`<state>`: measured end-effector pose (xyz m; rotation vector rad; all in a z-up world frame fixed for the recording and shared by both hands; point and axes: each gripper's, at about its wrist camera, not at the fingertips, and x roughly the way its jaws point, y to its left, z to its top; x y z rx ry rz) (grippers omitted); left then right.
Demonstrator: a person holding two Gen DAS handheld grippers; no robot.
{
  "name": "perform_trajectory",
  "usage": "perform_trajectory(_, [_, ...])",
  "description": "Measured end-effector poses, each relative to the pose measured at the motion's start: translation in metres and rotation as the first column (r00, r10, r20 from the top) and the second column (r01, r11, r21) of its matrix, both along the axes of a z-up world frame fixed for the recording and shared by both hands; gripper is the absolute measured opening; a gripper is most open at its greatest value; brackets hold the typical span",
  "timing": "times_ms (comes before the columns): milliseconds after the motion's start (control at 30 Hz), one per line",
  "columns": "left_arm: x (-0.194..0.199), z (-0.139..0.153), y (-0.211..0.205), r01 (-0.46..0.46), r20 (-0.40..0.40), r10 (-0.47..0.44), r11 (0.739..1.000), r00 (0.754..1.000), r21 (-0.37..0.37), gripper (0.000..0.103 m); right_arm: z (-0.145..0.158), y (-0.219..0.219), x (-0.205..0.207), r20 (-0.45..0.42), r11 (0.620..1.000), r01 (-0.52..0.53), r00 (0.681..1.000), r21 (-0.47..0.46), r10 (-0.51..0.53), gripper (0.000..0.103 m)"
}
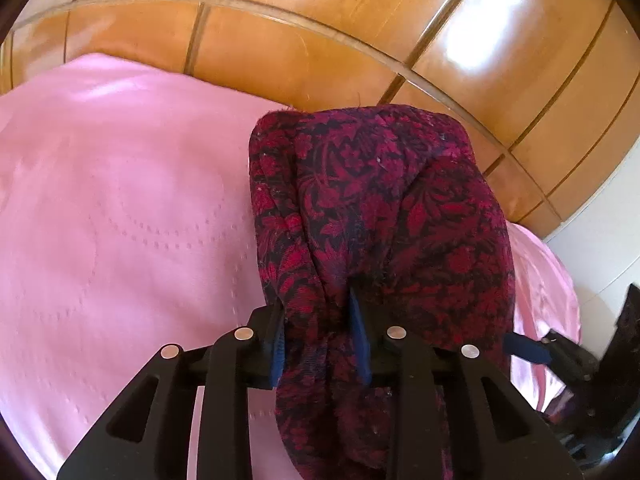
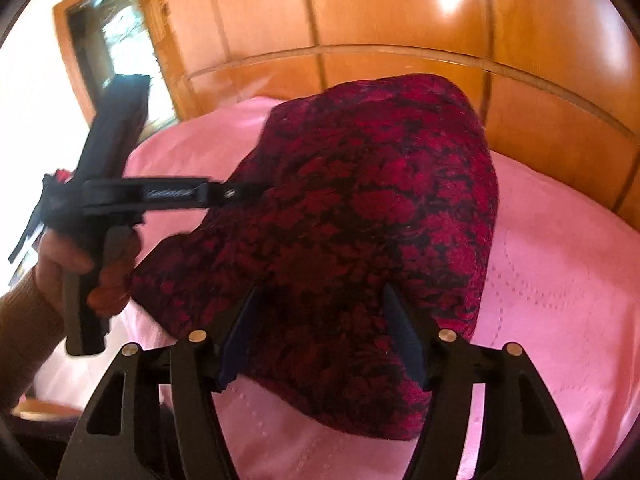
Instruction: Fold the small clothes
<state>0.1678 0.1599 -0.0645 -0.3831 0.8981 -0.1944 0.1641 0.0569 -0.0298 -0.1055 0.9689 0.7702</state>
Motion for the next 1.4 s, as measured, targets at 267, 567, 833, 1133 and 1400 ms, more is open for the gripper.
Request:
perform_trajectory(267, [-0.012,0.014,-0.013,0.006,0.075,-0.016,0.991,0.997,0.136,0.032,0.055,-0.018,0.054,-0.007,0.983,0.079,0.997,0.164,-0.079,0.071])
perform_trajectory(567, [-0.008,-0.001,-0.014,-0.012,0.053,0.004,0.989,0.999,0.147,0.034,0.0,0.029,0.167,-0.197,0.987,0.16,0.968,0.0,-0.157,0.07])
perform_trajectory(833, [-0.002,-0.012,-0.01,-0.037,0.041,0.032,0.991,0.999,0.128,0.041,-0.041,0.037,0.175,-0.229,0.98,0.177,0.954,-0.088,-0.192,0.076])
perform_trajectory(1133, [-0.01,-0.013,0.004,-0.052,0.028,0.049,0.994,0.998,0.096,0.054,-0.004,-0.041,0.13,-0.201,0.945,0.277,0.949,0.172,-0.242,0.1])
perform_trajectory(1400, [-0.006,-0.027,0.024,-0.049,0.008,0.05,0.995,0.999,-0.085,0.054,-0.062,-0.085,0.088,-0.461,0.903,0.278,0.881,0.328,-0.104,0.101])
